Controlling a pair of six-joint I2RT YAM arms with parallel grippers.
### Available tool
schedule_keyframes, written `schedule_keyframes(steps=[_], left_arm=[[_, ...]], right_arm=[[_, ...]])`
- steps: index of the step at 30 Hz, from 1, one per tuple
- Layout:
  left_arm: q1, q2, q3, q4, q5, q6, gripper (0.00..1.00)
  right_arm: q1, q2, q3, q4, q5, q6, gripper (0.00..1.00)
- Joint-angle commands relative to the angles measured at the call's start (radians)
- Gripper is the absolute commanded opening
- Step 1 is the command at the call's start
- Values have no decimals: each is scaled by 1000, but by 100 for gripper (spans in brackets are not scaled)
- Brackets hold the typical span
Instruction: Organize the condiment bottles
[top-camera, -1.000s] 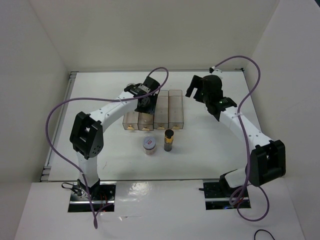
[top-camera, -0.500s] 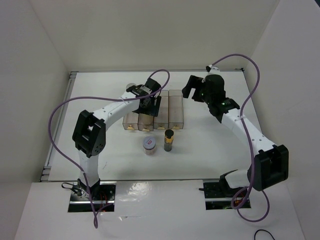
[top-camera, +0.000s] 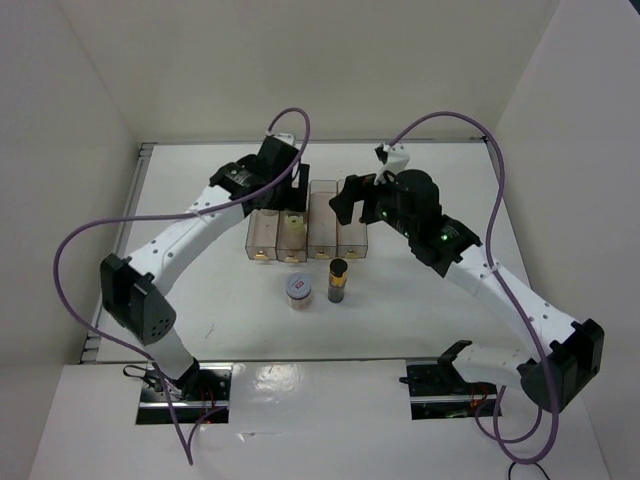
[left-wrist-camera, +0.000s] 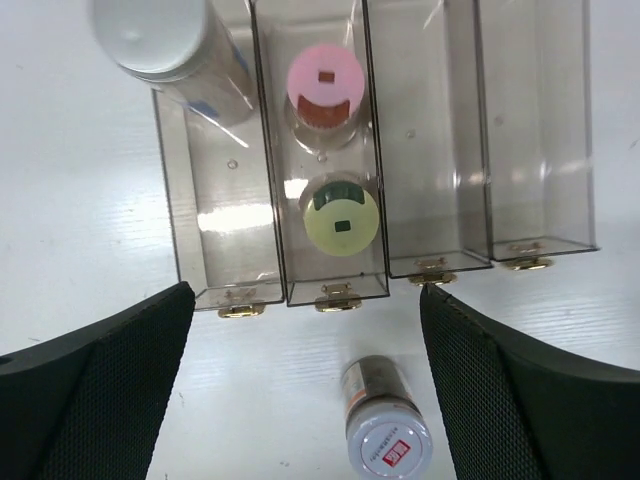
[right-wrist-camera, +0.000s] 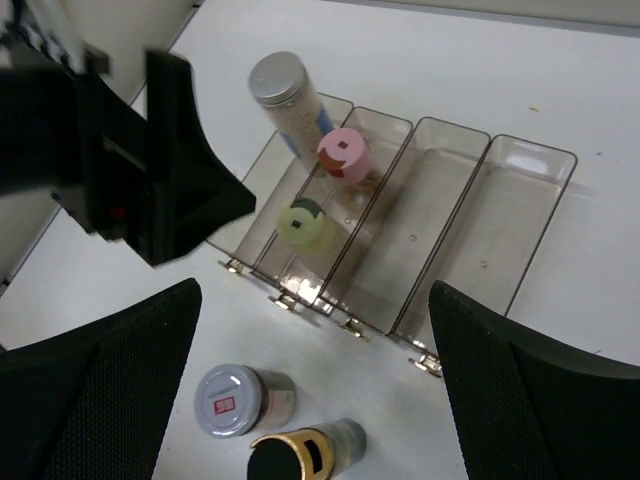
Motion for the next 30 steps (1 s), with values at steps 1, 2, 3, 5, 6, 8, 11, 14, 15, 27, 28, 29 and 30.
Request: schedule_keyframes(steps=[1,2,3,5,6,8,11,14,15,27,28,29,30], left_arm=[[11,-100,27,-2,-59,-31,99],[34,-111,5,7,-50,-31,99],[43,-135,-6,8,-39,-31,99],[58,-177,-57,37,5,-31,99],[71,-189,-77,46,19,-42,99],[81,-224,-113,66,43,-42,99],[101,-255,-169,66,53,-51,99],[114,-266,-202,75,53,-51,99],[123,-278,-203,75,62,-51,99],[150,-320,-335,129,102,-60,99],[150,-320,-345,129,102,-60,99],[160,-320,-345,138,102,-60,99],[160,-320,-345,138,102,-60,99]], right_arm=[[42,-65,-49,-35,8,3,99],[51,-89,-60,-35,8,3,99],[77,-102,-72,-35,8,3,99],[105,-122,-105,-49,8,27,99],[116,-134,-114,-58,27,46,99],[116,-134,-123,-116,37,86,99],[126,-123,-145,-147,37,109,99],[146,-123,-178,-147,37,135,97],[157,-123,-178,-156,37,147,96],[226,16,-165,-195,112,178,94],[235,32,-165,-205,112,178,94],[246,32,-154,-219,129,187,92],[246,45,-154,-219,152,187,92]])
